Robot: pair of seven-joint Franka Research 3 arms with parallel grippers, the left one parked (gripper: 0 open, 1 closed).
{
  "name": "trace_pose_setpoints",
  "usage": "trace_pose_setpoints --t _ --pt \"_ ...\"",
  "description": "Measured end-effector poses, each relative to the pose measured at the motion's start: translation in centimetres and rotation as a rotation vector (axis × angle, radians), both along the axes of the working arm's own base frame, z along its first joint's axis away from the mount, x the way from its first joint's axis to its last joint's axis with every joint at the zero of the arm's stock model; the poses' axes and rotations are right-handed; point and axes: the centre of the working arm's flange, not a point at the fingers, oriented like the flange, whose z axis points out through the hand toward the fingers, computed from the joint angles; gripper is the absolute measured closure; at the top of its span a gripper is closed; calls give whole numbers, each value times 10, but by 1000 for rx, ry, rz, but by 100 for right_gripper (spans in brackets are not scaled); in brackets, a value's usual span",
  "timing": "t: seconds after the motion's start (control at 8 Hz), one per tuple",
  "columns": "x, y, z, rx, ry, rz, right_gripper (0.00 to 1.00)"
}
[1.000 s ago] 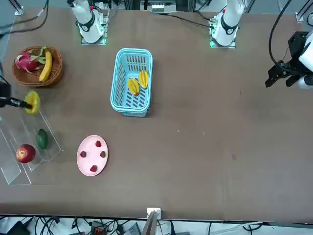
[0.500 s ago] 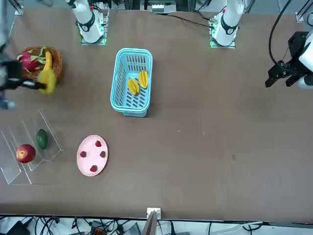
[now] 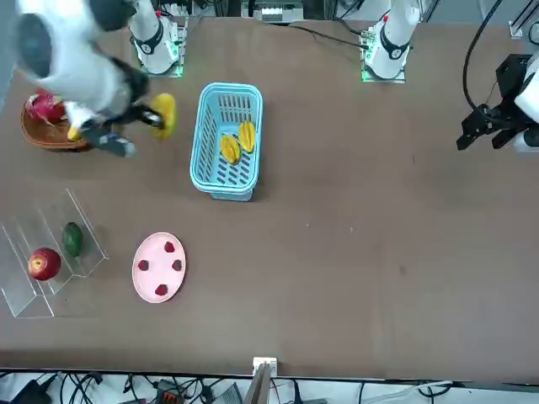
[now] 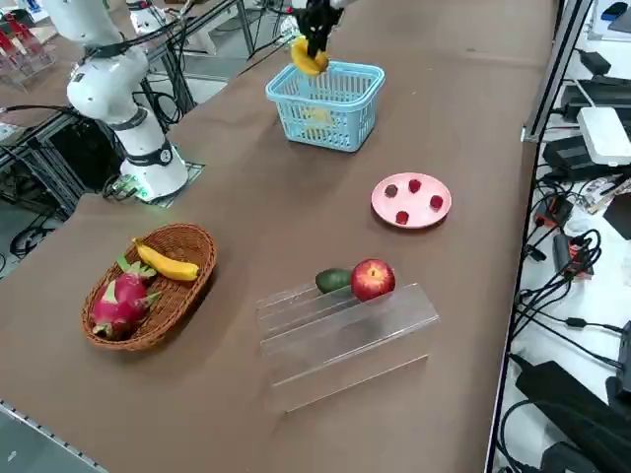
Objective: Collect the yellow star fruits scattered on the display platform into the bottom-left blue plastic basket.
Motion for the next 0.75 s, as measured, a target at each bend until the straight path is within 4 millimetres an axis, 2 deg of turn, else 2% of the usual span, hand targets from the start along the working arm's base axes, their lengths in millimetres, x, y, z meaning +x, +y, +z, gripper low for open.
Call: trace_pose_setpoints --t 0.12,0.25,0.5,0.62,0.75 --pt "-17 35 -28 -7 -28 -24 81" --pt "-30 57 -51 -9 -54 -53 81" --pt "-37 74 -72 -3 -86 -94 81" --pt "-34 77 -78 -1 -92 -100 68" --pt "-32 78 -83 0 -93 -103 48"
